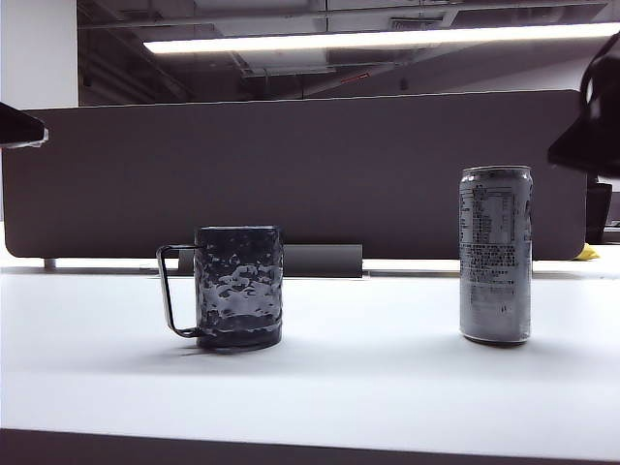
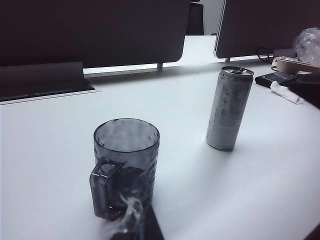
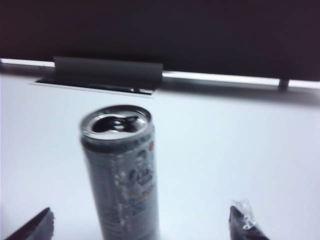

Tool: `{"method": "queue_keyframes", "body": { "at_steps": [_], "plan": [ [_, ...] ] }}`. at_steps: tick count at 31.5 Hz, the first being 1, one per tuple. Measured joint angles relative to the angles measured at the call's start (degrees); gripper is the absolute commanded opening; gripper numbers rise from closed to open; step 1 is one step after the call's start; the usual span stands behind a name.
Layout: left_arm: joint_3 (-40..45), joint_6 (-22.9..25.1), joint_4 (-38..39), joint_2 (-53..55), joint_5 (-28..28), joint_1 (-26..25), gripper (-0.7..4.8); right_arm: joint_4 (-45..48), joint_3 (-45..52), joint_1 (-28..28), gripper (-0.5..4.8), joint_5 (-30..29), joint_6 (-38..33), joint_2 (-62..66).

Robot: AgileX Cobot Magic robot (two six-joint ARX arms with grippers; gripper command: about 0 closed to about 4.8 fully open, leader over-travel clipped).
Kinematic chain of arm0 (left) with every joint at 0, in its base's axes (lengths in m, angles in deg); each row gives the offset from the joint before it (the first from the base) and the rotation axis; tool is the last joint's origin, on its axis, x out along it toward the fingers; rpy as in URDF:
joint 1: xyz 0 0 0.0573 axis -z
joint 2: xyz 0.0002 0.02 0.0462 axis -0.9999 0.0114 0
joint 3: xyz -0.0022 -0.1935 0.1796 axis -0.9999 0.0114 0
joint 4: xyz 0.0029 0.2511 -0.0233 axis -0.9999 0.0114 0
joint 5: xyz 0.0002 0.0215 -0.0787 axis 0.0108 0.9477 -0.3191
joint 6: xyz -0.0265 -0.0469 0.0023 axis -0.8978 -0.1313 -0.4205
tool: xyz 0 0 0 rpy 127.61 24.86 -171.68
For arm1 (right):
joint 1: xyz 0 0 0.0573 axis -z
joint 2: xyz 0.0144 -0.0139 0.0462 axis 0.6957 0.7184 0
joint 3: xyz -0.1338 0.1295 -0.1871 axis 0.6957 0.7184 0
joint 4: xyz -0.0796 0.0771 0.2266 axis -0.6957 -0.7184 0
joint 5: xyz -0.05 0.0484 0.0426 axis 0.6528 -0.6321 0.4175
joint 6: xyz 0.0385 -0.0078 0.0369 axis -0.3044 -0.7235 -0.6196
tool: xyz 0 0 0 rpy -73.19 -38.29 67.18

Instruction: Pick up the metal can, pour some water into the cup, then place the can back on the table.

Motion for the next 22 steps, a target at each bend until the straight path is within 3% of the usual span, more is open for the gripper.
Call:
{"method": "queue_keyframes", "body": {
  "at_steps": [10,22],
  "plan": [
    [0.00,-0.02,0.00,0.00,0.02,0.00,-0.05,23.21,-2.93,1.29,4.79,-1.70,-1.77,26.71],
    [0.00,-0.02,0.02,0.02,0.04,0.00,-0.05,37.16,-11.50,1.27,4.79,-3.67,-3.80,50.66]
  ]
}}
